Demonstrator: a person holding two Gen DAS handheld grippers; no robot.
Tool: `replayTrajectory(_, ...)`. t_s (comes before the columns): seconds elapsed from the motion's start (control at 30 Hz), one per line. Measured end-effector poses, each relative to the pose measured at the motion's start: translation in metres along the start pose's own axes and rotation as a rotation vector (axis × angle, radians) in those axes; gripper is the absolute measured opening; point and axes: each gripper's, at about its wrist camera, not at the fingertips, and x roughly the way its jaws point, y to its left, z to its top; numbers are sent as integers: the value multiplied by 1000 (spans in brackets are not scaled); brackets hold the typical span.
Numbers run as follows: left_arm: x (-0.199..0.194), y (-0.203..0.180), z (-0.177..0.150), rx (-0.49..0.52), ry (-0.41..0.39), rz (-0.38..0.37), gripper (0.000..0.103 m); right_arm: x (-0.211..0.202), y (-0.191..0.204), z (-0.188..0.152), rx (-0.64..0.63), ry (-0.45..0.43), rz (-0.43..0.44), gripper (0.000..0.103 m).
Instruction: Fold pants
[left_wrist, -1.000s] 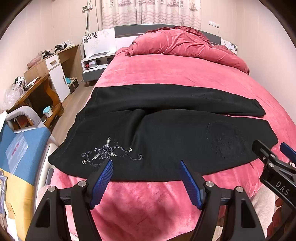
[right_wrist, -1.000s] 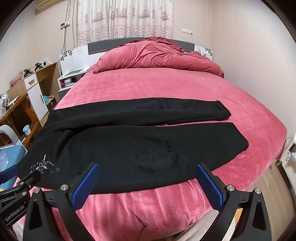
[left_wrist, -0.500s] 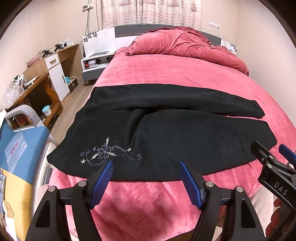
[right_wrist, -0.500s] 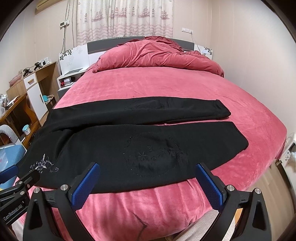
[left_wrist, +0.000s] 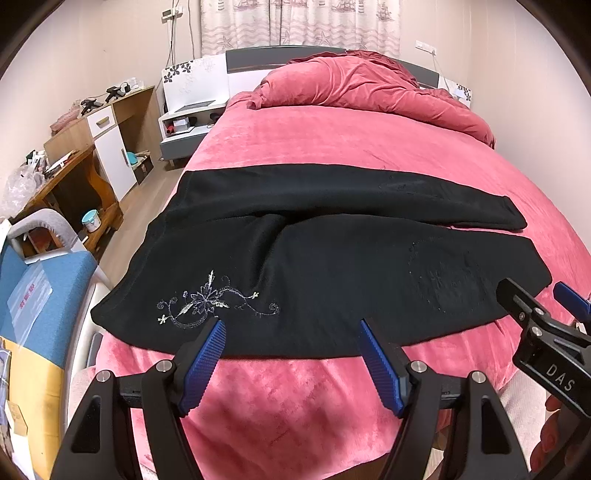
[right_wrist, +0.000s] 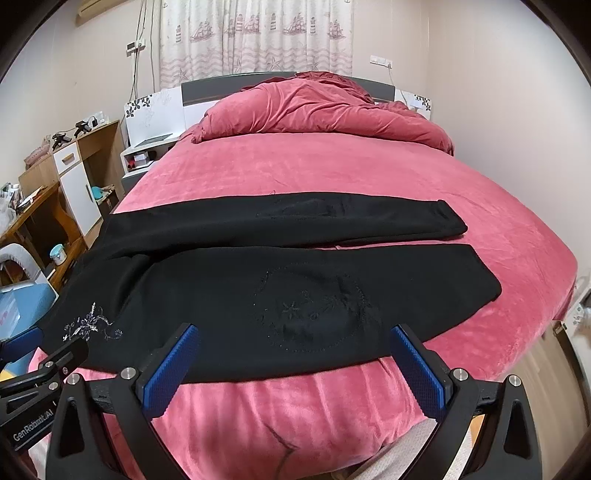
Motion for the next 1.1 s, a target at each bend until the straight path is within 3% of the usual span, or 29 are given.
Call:
replayTrajectory(0.7,7,-4,-3,7,30,-14,75,6,-4,-3,9,19,-2,103)
replayTrajectory(1.1,22,1,-6,-3,86,-25,75,15,-6,-6,10,42,-15,103)
